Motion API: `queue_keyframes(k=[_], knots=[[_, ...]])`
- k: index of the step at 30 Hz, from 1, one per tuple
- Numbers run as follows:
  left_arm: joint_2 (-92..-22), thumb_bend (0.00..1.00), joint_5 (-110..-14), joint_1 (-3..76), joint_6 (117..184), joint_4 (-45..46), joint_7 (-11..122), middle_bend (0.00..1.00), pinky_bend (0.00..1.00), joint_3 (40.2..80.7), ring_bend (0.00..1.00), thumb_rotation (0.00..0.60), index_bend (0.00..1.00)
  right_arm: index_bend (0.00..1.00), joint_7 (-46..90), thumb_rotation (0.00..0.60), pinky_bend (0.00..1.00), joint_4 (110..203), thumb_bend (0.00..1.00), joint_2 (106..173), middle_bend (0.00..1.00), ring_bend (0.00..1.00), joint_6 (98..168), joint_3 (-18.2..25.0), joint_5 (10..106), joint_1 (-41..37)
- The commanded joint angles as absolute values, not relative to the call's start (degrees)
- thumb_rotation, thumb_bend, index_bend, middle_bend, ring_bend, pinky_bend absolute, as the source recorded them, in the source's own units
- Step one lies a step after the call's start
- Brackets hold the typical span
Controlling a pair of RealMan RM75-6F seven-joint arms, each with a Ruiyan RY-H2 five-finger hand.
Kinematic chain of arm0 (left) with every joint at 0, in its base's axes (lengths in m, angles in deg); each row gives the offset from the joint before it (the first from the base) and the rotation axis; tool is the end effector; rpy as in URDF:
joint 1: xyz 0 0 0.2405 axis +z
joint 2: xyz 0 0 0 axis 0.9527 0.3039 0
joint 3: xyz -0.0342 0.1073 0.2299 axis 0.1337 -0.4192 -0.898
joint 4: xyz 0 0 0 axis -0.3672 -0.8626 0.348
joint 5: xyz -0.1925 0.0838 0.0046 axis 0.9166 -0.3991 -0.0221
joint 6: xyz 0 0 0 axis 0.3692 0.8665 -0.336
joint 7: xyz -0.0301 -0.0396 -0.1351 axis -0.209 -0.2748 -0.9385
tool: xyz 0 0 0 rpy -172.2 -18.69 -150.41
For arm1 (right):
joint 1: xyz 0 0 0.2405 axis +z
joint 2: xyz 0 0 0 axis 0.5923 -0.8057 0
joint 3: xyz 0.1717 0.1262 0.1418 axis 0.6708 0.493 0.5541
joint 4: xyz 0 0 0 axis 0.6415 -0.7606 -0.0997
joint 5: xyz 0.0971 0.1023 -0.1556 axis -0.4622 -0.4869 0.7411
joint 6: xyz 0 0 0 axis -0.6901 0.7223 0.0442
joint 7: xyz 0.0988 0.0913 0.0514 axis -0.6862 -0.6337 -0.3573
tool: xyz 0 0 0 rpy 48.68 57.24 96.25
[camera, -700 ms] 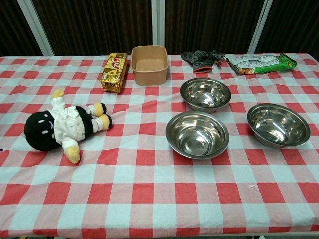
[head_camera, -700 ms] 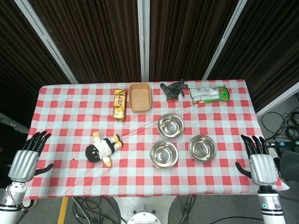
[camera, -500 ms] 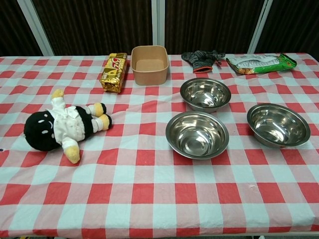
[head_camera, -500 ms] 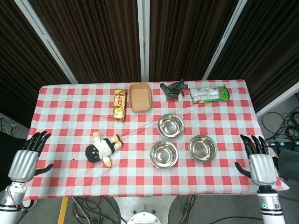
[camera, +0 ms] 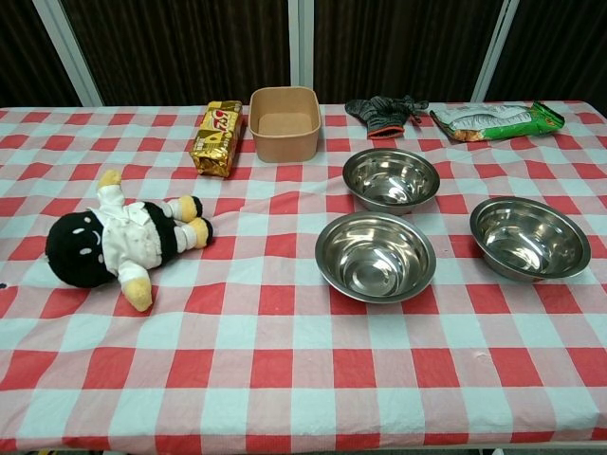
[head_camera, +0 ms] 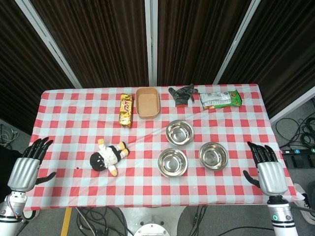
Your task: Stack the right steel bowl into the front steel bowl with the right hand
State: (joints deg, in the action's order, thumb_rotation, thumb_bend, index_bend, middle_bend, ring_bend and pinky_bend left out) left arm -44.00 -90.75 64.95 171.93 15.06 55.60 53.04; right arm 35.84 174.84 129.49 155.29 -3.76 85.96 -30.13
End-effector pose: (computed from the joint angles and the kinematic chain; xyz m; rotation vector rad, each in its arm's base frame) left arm -0.3046 0.1871 0.1254 -1.4874 -0.8658 -0.9535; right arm -0.2753 -0.1862 0.1098 1.4684 -0.7849 0.9460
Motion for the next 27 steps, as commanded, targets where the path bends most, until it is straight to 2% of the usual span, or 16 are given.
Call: queue_keyframes(k=[1, 4, 9, 15, 21, 27], knots=[[-44.3, 0.05, -90.7, 65.0, 171.9, 14.6, 55.5, 0.17, 0.22, 52.9, 0.09, 0.6, 0.13, 0.17, 36.4, 0.6, 0.52, 174.6, 0.15, 129.7, 0.21, 0.5, 154.2, -5.1, 88.1, -29.4], [-45.0, 0.05, -90.7, 65.2, 171.9, 14.1, 55.2, 0.17, 0.22, 52.8, 0.09, 0.6, 0.13, 0.22, 38.7, 0.6, 0.61, 174.5, 0.15, 130.5, 0.25, 0.61, 151.9, -6.5, 89.5, -28.5], [-45.4, 0.05, -90.7, 65.2, 171.7, 13.3, 55.0, 0.17, 0.22, 52.6, 0.09, 0.6, 0.13, 0.23, 41.8, 0.6, 0.64, 174.4, 0.15, 132.3, 0.26, 0.64, 148.0, -7.0, 89.2, -26.7], [-45.3, 0.05, -90.6, 65.3, 171.7, 12.7, 54.2, 0.17, 0.22, 52.6, 0.09, 0.6, 0.13, 0.24, 45.3, 0.6, 0.72, 175.3, 0.15, 133.4, 0.29, 0.73, 143.2, -5.2, 85.1, -24.4], [-45.6, 0.05, -90.8, 65.0, 171.6, 12.6, 53.7, 0.17, 0.22, 52.7, 0.09, 0.6, 0.13, 0.26, 49.1, 0.6, 0.73, 176.0, 0.15, 133.8, 0.31, 0.74, 139.3, -3.7, 80.4, -22.4], [-45.6, 0.05, -90.9, 64.6, 171.3, 12.5, 53.5, 0.17, 0.22, 52.9, 0.09, 0.6, 0.13, 0.26, 51.3, 0.6, 0.73, 176.4, 0.16, 134.4, 0.31, 0.74, 137.3, -4.1, 78.1, -21.5]])
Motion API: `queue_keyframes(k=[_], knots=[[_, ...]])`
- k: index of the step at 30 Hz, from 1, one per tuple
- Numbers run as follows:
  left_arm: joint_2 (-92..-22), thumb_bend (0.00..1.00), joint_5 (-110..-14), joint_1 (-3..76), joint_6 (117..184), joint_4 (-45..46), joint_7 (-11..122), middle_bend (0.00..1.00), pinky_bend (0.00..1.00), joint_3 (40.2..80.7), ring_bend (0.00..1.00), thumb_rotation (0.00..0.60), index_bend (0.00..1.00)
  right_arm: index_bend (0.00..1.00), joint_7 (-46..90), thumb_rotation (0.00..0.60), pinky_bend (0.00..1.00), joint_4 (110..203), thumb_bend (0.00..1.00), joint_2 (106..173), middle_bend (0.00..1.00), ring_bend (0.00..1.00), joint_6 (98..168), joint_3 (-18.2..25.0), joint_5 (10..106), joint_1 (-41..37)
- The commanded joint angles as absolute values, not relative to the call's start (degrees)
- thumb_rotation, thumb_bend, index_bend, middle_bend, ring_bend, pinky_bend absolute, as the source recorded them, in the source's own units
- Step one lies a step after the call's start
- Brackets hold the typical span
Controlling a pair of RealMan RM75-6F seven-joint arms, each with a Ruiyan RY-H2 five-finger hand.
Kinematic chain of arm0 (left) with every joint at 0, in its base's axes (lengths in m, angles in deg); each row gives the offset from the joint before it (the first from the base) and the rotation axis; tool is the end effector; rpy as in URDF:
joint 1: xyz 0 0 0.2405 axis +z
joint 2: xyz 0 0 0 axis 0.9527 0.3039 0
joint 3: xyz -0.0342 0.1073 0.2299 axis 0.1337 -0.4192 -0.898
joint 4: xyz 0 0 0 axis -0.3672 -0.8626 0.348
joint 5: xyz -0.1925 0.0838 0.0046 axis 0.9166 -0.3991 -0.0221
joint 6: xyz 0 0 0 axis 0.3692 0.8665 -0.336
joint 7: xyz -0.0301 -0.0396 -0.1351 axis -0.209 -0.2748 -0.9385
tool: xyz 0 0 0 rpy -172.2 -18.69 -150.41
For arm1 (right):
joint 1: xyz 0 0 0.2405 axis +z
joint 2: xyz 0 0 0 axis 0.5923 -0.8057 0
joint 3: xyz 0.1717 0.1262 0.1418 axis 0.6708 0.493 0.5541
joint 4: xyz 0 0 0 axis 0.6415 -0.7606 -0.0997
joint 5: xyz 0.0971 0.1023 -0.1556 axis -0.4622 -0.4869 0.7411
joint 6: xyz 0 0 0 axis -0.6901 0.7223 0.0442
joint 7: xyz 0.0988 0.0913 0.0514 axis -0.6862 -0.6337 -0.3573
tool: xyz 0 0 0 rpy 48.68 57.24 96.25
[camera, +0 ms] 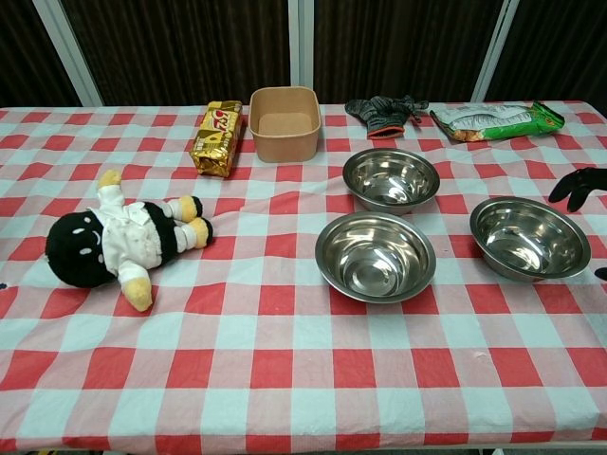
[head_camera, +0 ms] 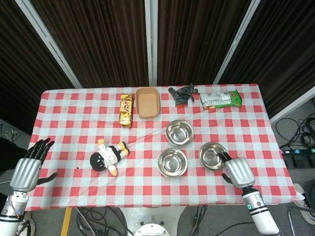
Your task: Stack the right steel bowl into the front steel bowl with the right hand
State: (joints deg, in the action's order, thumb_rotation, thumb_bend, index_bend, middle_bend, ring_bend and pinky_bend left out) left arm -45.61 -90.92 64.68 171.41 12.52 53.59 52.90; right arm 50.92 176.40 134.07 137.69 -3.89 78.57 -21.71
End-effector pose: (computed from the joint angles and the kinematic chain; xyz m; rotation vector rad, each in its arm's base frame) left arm -0.3097 0.1886 0.1184 -1.4924 -0.8857 -0.9637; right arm -0.2530 -0.2178 0.0448 1.7634 -0.7948 0.7152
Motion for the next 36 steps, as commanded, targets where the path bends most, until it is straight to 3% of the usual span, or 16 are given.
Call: queue_keyframes(k=[1, 36], knots=[[-45.7, 0.05, -90.8, 64.6, 171.2, 12.4, 53.5, 0.17, 0.22, 52.9, 0.09, 0.6, 0.13, 0.26, 51.5, 0.6, 0.73, 176.3, 0.16, 134.6, 0.31, 0.74, 137.2, -4.2, 77.9, -21.4], [-46.0, 0.05, -91.1, 63.9, 171.0, 11.5, 52.2, 0.17, 0.22, 53.1, 0.09, 0.6, 0.13, 0.35, 55.7, 0.6, 0.73, 167.1, 0.15, 143.4, 0.39, 0.76, 130.4, -4.3, 70.9, -15.0]])
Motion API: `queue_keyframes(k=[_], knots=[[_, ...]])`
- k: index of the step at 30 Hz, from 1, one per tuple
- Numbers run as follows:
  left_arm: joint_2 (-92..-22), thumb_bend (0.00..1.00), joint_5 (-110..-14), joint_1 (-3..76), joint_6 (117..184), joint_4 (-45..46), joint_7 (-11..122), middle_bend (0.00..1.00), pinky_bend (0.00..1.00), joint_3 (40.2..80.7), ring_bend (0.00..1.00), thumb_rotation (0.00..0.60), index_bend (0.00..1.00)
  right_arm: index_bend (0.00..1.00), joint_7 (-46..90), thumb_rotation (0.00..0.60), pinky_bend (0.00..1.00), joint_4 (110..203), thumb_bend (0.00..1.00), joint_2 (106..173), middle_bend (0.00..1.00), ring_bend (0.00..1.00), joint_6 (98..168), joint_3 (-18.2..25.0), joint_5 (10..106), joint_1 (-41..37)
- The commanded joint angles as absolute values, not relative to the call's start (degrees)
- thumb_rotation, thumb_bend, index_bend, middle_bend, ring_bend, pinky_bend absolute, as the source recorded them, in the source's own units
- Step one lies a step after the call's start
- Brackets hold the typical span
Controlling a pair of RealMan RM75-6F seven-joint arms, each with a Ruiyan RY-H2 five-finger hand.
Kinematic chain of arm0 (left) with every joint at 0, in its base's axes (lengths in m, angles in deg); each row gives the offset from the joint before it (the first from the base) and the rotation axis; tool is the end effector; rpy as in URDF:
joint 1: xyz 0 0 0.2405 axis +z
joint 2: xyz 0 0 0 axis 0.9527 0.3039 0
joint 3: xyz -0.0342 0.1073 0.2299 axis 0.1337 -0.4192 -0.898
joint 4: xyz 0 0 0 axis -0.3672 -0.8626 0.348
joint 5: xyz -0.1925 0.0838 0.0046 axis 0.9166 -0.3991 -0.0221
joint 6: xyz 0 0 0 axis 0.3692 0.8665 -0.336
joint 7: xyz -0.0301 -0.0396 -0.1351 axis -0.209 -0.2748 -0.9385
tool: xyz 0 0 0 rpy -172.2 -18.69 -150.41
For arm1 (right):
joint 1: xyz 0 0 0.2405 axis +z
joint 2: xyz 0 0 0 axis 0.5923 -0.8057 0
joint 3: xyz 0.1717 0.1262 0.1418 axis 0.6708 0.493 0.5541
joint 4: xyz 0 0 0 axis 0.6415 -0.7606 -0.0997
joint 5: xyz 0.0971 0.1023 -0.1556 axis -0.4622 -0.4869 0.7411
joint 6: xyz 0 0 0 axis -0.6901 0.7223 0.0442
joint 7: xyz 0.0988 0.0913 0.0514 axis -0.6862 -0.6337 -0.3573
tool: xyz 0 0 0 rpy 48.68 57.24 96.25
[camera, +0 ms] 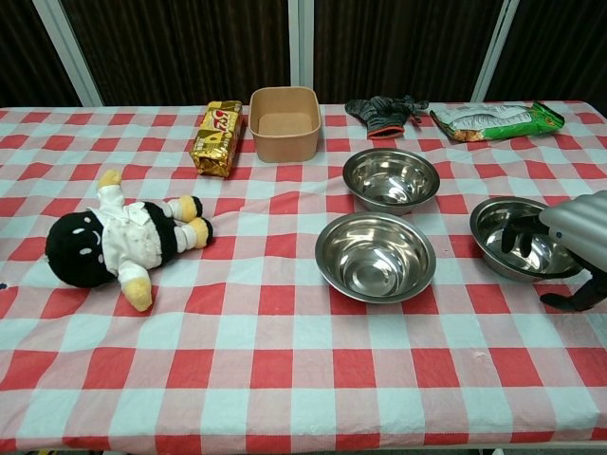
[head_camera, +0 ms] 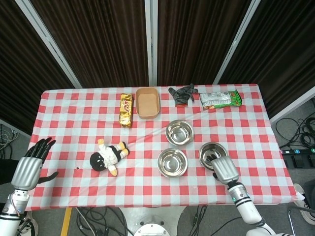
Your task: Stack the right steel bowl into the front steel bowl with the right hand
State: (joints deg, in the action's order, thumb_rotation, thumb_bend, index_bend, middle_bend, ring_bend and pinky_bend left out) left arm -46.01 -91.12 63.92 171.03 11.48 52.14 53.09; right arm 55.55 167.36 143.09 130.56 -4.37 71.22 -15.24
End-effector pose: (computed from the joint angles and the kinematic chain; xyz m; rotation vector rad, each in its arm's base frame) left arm -0.3097 0.1938 0.1171 -1.4993 -0.8901 -0.9822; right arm -0.2536 -0.2424 -0.0106 1.8724 -0.7983 0.5982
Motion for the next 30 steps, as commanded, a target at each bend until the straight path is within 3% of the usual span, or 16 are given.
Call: queue_keyframes(k=[1, 30], knots=[[-45.9, 0.05, -91.1, 63.8, 171.0, 11.5, 52.2, 0.17, 0.22, 53.1, 0.09, 0.6, 0.13, 0.36, 55.7, 0.6, 0.73, 167.0, 0.15, 143.6, 0.39, 0.76, 130.3, -4.3, 70.8, -14.9], [-45.8, 0.05, -90.8, 63.7, 170.7, 11.5, 51.5, 0.17, 0.22, 52.9, 0.09, 0.6, 0.13, 0.59, 59.1, 0.6, 0.76, 164.5, 0.37, 146.8, 0.55, 0.81, 131.0, -4.0, 67.3, -12.5]])
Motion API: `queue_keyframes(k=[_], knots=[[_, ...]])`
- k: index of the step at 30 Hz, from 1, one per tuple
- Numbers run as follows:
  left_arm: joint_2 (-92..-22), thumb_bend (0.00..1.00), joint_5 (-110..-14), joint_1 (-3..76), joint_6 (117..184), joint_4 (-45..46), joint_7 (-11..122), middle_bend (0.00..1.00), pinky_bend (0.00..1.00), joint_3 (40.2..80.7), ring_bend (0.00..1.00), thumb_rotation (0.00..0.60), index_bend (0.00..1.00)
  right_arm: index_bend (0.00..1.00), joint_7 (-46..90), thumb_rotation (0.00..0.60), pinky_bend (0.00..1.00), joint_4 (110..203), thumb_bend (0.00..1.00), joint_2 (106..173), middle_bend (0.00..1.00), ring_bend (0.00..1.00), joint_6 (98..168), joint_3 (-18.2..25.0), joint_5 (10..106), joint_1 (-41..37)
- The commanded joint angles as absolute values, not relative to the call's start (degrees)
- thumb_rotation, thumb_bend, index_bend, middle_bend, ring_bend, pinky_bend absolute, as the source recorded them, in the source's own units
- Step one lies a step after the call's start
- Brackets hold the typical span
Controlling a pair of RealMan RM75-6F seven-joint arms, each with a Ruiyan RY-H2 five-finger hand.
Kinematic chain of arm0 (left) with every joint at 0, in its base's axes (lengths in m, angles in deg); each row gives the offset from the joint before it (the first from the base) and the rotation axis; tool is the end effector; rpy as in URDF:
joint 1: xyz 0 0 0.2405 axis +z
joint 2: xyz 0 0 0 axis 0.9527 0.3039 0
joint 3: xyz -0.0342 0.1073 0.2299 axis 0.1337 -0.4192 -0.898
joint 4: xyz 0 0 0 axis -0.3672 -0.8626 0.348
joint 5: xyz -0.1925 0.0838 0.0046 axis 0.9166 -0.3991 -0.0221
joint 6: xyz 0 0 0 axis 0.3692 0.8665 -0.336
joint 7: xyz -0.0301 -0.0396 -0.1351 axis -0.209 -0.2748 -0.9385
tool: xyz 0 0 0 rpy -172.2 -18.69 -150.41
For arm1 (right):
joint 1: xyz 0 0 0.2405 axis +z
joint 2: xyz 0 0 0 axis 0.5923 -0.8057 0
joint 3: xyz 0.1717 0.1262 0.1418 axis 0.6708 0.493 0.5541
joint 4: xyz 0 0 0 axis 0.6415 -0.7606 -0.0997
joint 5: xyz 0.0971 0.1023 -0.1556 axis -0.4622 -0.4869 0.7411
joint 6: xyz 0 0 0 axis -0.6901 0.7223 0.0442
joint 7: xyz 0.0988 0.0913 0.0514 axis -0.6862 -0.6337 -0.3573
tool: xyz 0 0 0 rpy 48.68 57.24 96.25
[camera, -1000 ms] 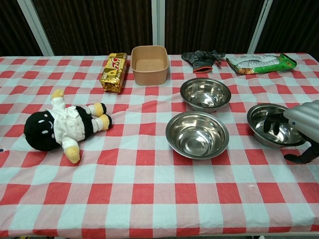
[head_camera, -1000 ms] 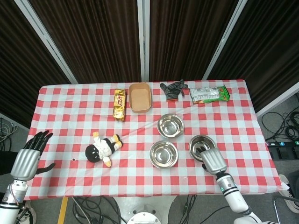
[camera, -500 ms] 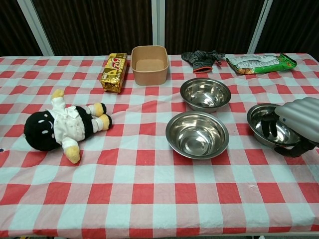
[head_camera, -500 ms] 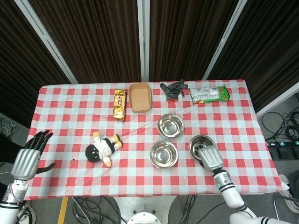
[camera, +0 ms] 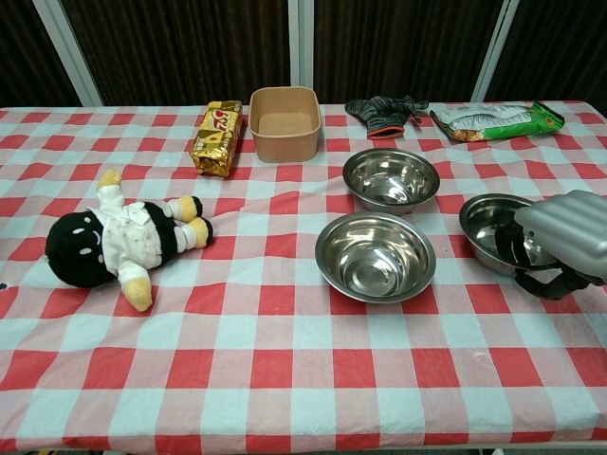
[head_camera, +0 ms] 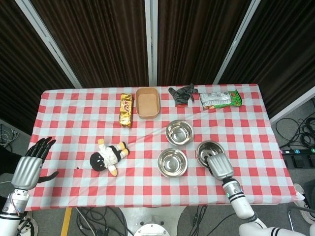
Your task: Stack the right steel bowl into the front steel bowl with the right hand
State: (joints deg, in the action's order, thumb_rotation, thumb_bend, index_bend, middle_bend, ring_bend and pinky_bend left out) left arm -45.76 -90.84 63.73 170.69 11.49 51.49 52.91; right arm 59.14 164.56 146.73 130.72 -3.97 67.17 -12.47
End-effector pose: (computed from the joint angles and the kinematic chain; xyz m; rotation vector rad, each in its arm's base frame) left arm -0.3108 0.1943 0.1176 -1.4997 -0.9024 -0.9812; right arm -0.2467 -0.2560 -0.0256 1.8656 -0.7687 0.5697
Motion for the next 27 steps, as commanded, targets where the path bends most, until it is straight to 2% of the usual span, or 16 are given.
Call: queue_keyframes(k=[1, 9, 27], knots=[[-45.8, 0.05, -90.9, 63.8, 170.7, 11.5, 51.5, 0.17, 0.22, 52.8, 0.09, 0.6, 0.13, 0.6, 59.1, 0.6, 0.77, 164.5, 0.38, 146.8, 0.56, 0.81, 131.2, -4.0, 67.3, -12.5], [-45.6, 0.05, -91.0, 63.6, 170.6, 11.8, 51.6, 0.17, 0.22, 52.9, 0.09, 0.6, 0.13, 0.63, 59.2, 0.6, 0.77, 164.7, 0.38, 146.7, 0.58, 0.81, 132.0, -4.0, 67.2, -12.3], [-45.5, 0.05, -90.8, 63.4, 170.6, 12.1, 50.8, 0.17, 0.22, 53.0, 0.09, 0.6, 0.13, 0.67, 62.1, 0.6, 0.77, 170.9, 0.4, 143.4, 0.62, 0.81, 140.0, -4.4, 71.5, -14.2]])
